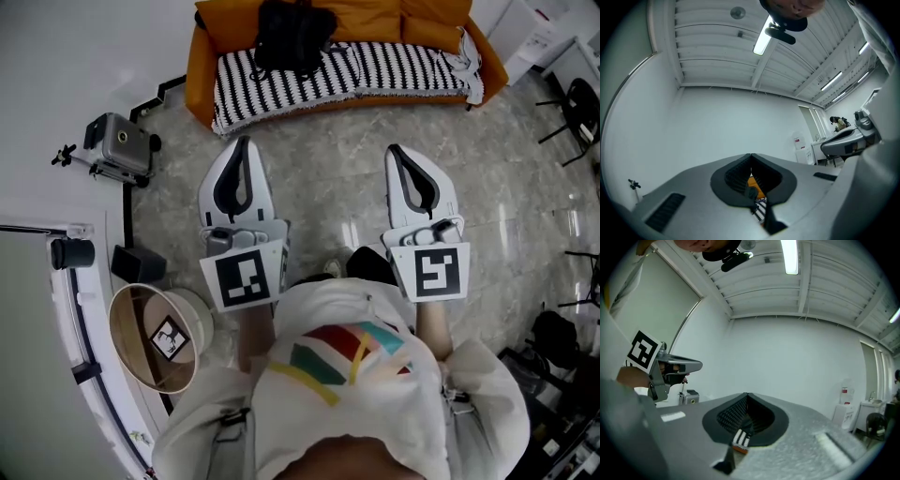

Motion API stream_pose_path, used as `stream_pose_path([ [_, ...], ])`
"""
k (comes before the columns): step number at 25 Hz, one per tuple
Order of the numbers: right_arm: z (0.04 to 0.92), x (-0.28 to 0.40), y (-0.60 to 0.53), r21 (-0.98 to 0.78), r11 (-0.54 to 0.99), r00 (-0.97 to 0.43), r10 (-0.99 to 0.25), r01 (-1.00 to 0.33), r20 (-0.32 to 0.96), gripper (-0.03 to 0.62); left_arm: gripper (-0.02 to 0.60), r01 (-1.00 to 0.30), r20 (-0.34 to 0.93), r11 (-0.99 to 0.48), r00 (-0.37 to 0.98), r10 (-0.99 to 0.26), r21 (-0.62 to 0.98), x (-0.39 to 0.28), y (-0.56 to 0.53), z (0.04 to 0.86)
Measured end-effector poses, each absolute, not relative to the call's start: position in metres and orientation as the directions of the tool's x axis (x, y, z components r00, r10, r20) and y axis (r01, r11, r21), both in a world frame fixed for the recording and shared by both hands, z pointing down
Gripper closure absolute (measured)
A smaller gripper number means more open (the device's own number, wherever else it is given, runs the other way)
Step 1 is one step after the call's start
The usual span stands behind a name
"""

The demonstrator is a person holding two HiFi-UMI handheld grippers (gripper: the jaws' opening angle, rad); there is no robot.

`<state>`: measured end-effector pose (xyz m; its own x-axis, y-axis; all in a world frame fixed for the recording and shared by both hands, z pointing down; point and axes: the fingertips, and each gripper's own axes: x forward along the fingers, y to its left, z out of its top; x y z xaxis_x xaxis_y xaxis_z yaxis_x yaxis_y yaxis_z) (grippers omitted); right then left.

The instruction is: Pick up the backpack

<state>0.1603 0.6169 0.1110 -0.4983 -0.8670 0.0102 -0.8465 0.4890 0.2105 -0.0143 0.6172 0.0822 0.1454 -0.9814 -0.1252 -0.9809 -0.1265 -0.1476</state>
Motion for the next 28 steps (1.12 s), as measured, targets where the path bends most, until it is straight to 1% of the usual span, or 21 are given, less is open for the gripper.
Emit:
stream_pose_path([
  [7,0.118,0.148,0.595,0.245,0.496,-0.507,-0.862,-0.833,0.023,0.589,0.566,-0.99,-0.177,-0.083,0.102,-0.979,-0.113,-0.043,0.589,0.084],
  [12,0.114,0.144,0.567,0.242,0.518,-0.533,-0.846,-0.82,0.008,0.589,0.566,-0.992,-0.154,-0.061,0.078,-0.985,-0.115,-0.047,0.568,0.089],
  [16,0.119,0.133,0.524,0.23,0.552,-0.568,-0.823,-0.801,-0.004,0.589,0.566,-0.992,-0.129,-0.037,0.053,-0.99,-0.122,-0.055,0.541,0.092],
  [19,0.127,0.116,0.481,0.221,0.586,-0.603,-0.798,-0.78,-0.012,0.589,0.566,-0.994,-0.119,-0.02,0.033,-0.992,-0.108,-0.062,0.501,0.097],
  [22,0.135,0.098,0.427,0.221,0.617,-0.634,-0.773,-0.755,-0.008,0.589,0.566,-0.99,-0.121,-0.012,0.029,-0.992,-0.139,-0.066,0.446,0.095],
  [25,0.133,0.087,0.364,0.232,0.619,-0.637,-0.771,-0.751,-0.007,0.589,0.566,-0.988,-0.127,0.001,0.019,-0.992,-0.154,-0.075,0.386,0.095],
  [28,0.128,0.076,0.295,0.222,0.635,-0.649,-0.76,-0.739,0.013,0.589,0.566,-0.99,-0.105,0.02,-0.005,-0.994,-0.14,-0.09,0.32,0.098],
])
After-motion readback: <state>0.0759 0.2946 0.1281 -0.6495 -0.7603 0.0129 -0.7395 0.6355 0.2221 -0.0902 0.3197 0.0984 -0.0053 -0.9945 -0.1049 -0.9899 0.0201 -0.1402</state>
